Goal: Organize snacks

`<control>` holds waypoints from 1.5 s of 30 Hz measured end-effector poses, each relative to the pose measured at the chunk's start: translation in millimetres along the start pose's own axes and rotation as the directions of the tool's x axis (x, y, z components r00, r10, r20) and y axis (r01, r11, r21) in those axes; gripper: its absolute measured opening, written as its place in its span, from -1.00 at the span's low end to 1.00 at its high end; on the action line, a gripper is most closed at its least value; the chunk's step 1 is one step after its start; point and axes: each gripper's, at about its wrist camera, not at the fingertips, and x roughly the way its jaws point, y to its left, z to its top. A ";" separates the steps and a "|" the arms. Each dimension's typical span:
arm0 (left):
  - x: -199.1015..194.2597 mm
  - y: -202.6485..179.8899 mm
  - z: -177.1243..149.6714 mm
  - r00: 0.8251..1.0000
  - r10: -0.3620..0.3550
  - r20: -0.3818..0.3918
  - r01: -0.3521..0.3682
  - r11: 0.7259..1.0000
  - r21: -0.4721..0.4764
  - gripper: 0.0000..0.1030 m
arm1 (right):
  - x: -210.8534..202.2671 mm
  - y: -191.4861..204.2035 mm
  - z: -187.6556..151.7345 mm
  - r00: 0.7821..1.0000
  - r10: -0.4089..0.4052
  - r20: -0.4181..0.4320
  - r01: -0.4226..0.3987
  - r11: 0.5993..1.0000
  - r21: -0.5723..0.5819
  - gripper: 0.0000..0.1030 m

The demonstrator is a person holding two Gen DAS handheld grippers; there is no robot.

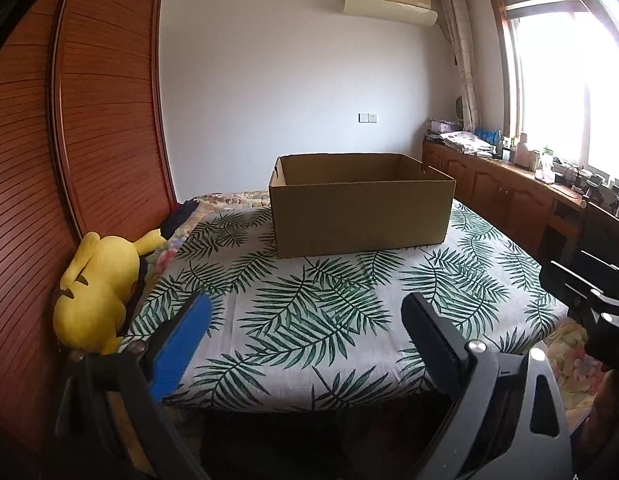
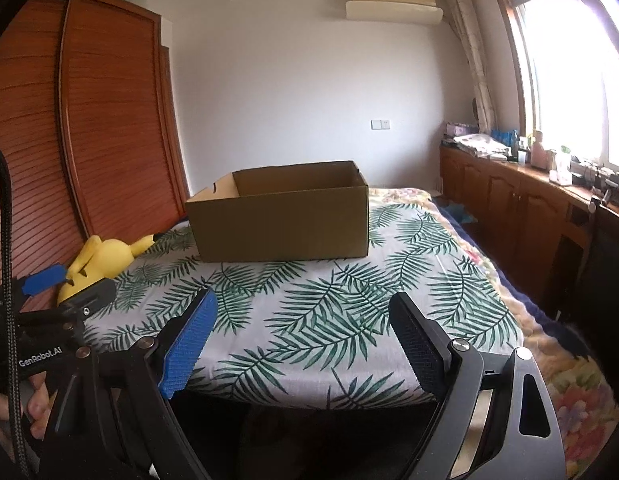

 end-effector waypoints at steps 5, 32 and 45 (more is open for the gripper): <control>1.0 0.0 0.1 1.000 -0.002 -0.002 0.002 1.000 -0.003 0.88 | -0.3 0.3 -0.3 1.000 0.000 -0.001 0.000 1.000 -0.004 0.73; -1.4 0.9 -0.7 1.000 0.002 0.008 -0.002 1.000 -0.006 0.88 | 4.9 0.0 -1.7 1.000 0.011 -0.009 -0.011 1.000 -0.003 0.73; -3.8 1.2 0.7 1.000 -0.002 0.012 0.002 1.000 -0.001 0.88 | 3.0 1.3 0.6 1.000 0.008 -0.002 -0.008 1.000 -0.013 0.73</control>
